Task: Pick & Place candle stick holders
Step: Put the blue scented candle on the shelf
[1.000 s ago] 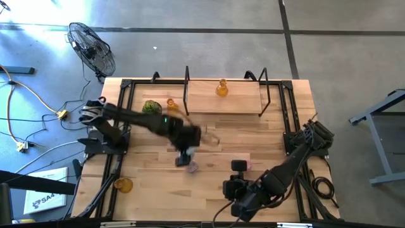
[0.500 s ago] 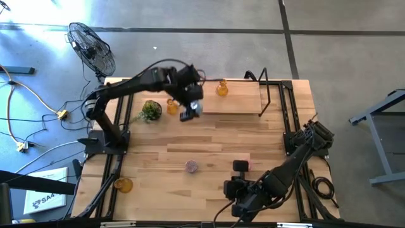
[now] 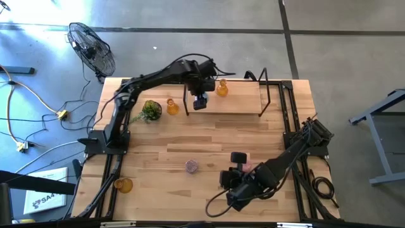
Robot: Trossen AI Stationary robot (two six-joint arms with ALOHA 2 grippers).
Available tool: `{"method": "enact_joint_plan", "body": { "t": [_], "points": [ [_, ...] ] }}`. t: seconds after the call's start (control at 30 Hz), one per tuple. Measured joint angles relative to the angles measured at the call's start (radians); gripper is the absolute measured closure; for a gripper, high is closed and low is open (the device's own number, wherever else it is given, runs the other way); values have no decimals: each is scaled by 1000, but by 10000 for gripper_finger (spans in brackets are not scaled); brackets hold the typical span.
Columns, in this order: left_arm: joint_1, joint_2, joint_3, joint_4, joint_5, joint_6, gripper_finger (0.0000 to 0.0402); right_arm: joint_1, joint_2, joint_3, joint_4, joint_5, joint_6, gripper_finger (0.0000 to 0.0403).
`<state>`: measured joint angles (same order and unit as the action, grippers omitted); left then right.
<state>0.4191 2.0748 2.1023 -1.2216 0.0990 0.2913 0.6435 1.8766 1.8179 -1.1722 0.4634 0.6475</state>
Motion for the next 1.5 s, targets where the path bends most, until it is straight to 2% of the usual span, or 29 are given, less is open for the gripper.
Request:
{"method": "enact_joint_plan", "body": {
  "t": [0.4, 1.03, 1.5],
  "points": [
    [7, 87, 24, -3, -62, 3, 104, -22, 0, 0, 3, -2, 3, 386],
    [32, 190, 15, -20, -11, 3, 103, -22, 0, 0, 18, -3, 0, 386],
    [44, 203, 15, -73, -20, 18, 103, -22, 0, 0, 17, -9, 0, 386]
  ]
}}
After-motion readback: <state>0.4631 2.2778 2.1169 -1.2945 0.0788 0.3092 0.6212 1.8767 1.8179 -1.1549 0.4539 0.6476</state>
